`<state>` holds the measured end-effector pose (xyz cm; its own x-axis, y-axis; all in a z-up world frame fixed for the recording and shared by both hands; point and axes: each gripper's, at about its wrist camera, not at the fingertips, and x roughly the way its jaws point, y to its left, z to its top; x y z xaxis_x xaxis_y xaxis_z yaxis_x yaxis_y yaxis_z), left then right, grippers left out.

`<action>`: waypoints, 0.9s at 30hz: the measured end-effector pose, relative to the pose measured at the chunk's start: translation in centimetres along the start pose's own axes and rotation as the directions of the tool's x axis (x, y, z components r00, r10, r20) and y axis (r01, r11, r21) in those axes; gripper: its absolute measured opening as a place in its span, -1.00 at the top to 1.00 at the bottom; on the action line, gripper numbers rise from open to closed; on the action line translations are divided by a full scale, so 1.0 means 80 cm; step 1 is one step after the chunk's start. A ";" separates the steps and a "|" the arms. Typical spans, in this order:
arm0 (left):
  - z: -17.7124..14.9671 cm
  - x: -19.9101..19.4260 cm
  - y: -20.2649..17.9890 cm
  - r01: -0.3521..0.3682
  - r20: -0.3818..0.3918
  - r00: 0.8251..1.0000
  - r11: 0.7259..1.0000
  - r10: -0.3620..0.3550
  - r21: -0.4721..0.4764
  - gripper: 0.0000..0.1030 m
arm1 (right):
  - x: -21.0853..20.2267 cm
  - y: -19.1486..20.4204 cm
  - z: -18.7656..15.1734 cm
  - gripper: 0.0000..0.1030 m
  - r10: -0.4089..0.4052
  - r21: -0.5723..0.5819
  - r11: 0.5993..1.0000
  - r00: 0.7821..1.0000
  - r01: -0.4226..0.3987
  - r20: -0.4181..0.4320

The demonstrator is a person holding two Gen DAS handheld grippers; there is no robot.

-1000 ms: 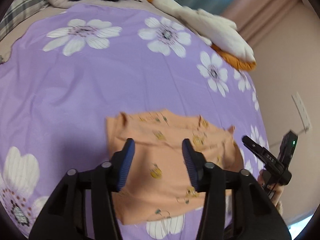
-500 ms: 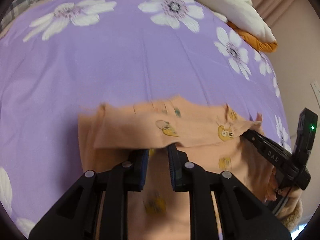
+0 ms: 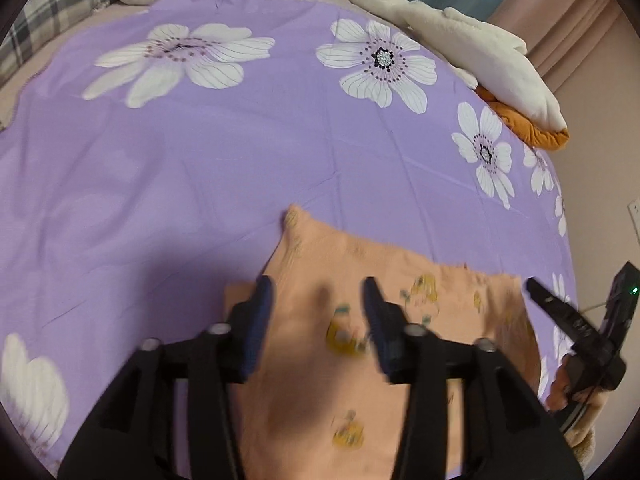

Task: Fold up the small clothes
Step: 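Open both tools and release the folded hem onto the shirt, then close the right tool on the shirt's side edge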

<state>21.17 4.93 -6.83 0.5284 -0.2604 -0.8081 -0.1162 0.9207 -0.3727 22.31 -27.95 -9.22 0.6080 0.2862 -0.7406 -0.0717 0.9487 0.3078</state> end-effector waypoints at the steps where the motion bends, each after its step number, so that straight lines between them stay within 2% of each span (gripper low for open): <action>1: -0.005 -0.007 0.001 0.002 0.002 1.000 1.000 -0.002 0.004 -0.18 | -0.013 -0.006 -0.005 -0.21 -0.003 0.018 1.000 1.000 0.003 0.017; 4: -0.032 -0.031 0.008 0.004 0.005 1.000 1.000 -0.003 -0.008 -0.32 | -0.048 -0.021 -0.026 -0.36 -0.021 0.055 0.998 0.999 0.019 0.046; 7: -0.072 -0.044 0.023 0.030 -0.016 0.999 0.998 -0.031 -0.062 -0.36 | -0.073 -0.041 -0.061 -0.43 -0.004 0.108 0.994 0.999 -0.001 0.050; 12: -0.130 -0.040 0.049 0.073 -0.072 0.994 0.986 -0.085 -0.151 -0.36 | -0.081 -0.072 -0.118 -0.49 0.024 0.256 0.966 1.000 -0.027 0.015; 14: -0.150 -0.040 0.061 0.110 -0.065 0.990 0.975 -0.124 -0.194 -0.33 | -0.076 -0.079 -0.140 -0.49 0.090 0.283 0.956 0.996 -0.079 -0.025; 16: -0.157 -0.047 0.059 0.127 -0.032 0.990 0.977 -0.134 -0.170 -0.33 | -0.077 -0.088 -0.157 -0.49 0.145 0.344 0.930 0.989 -0.127 -0.025; 18: -0.158 -0.046 0.053 0.128 -0.034 0.990 0.979 -0.135 -0.162 -0.33 | -0.086 -0.089 -0.166 -0.49 0.162 0.360 0.921 0.987 -0.148 -0.008; 20: -0.161 -0.041 0.049 0.171 -0.036 0.983 0.972 -0.179 -0.163 -0.32 | -0.092 -0.085 -0.170 -0.49 0.184 0.345 0.923 0.983 -0.171 -0.004; 22: -0.163 -0.034 0.047 0.205 -0.042 0.976 0.965 -0.215 -0.164 -0.25 | -0.092 -0.079 -0.170 -0.49 0.209 0.323 0.926 0.978 -0.196 -0.006; 24: -0.162 -0.027 0.043 0.209 -0.034 0.976 0.965 -0.217 -0.156 -0.17 | -0.086 -0.073 -0.172 -0.49 0.225 0.331 0.920 0.974 -0.211 -0.004; 27: -0.157 -0.019 0.034 0.193 -0.027 0.980 0.973 -0.197 -0.125 0.13 | -0.065 -0.063 -0.173 -0.49 0.285 0.338 0.902 0.959 -0.268 0.000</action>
<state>9.50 4.19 -12.30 0.5183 -0.4446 -0.7305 -0.1166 0.8095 -0.5754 8.59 -32.38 -15.21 0.5621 0.5444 -0.6226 0.0397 0.7341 0.6778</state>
